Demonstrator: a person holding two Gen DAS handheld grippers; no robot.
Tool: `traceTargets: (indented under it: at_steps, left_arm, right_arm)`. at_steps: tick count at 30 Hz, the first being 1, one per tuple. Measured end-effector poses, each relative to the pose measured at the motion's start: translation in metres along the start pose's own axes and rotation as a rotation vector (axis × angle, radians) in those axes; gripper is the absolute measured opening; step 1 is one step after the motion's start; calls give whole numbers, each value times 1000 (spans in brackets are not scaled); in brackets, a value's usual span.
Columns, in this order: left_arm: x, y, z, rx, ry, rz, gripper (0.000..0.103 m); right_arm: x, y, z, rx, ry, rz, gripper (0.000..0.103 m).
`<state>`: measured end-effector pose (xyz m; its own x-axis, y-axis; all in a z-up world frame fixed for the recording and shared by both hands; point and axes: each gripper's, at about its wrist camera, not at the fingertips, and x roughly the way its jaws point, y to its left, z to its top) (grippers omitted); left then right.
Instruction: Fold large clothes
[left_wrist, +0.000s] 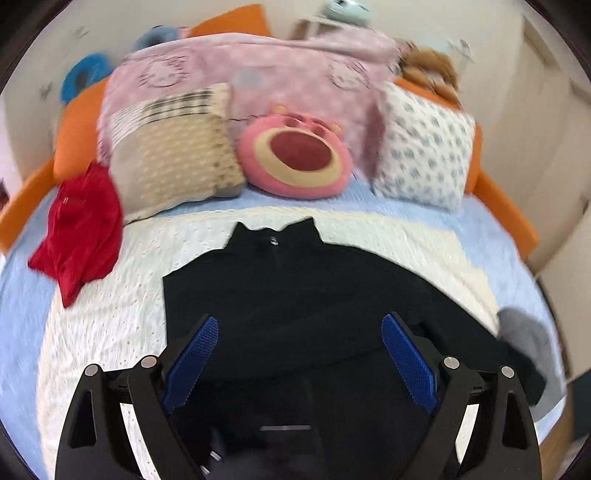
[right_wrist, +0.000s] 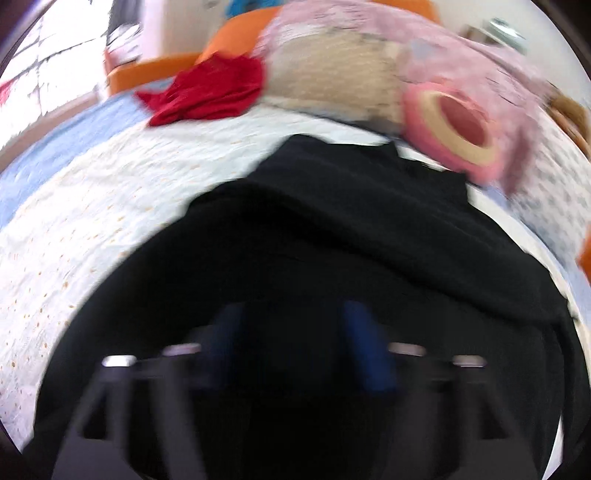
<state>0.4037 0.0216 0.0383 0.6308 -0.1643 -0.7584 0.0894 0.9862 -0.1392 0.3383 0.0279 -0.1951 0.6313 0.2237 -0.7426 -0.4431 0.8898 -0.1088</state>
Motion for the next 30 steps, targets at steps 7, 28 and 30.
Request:
traceTargets:
  at_steps: [7,28,30]
  left_arm:
    - [31,65,-28,-52,-2,66,93]
    - [196,117,-119,-95,96,203,94]
    - [198,122,-120,-111,91,188,95]
  right_arm:
    - [-36,-125,-31,187,-15,-70,81]
    - [-33,-341,4,512,-90,-162,38]
    - [-11,-342,2,518,-30,-161,33]
